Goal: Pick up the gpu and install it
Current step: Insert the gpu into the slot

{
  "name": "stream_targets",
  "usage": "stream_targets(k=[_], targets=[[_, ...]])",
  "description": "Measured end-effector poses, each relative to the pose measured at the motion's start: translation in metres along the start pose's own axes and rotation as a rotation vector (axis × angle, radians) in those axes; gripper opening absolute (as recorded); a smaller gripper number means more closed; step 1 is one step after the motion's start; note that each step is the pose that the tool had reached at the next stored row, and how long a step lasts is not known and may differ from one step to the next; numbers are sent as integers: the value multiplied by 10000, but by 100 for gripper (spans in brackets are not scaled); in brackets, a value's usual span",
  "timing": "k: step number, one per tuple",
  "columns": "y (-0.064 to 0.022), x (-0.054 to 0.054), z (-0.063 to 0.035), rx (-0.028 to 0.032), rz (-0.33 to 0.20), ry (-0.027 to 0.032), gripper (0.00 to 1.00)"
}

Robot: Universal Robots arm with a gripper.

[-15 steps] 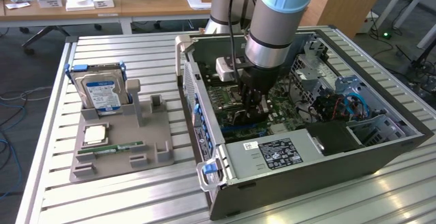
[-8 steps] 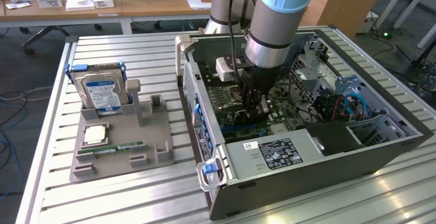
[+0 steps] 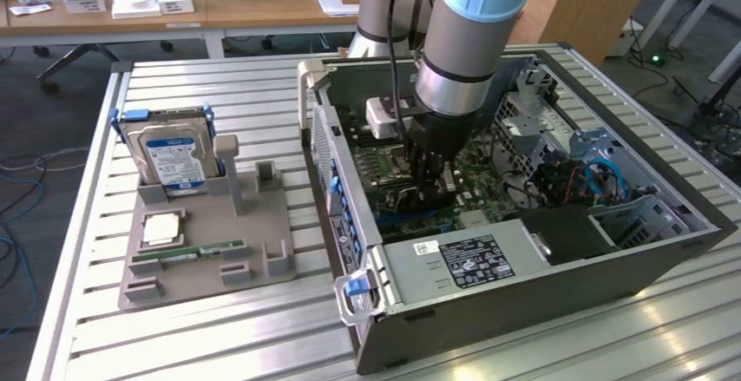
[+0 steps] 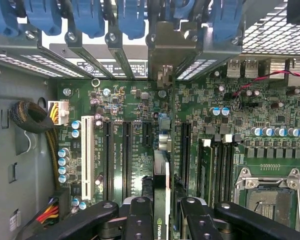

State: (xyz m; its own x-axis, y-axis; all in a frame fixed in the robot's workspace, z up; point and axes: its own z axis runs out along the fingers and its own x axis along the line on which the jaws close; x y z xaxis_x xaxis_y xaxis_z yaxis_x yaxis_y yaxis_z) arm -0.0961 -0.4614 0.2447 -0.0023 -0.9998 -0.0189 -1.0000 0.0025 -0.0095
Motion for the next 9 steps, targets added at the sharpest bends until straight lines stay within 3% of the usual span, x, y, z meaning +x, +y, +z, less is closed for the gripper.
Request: stream_targets(k=[9], targets=[[0, 0, 9, -1, 0, 0, 26]])
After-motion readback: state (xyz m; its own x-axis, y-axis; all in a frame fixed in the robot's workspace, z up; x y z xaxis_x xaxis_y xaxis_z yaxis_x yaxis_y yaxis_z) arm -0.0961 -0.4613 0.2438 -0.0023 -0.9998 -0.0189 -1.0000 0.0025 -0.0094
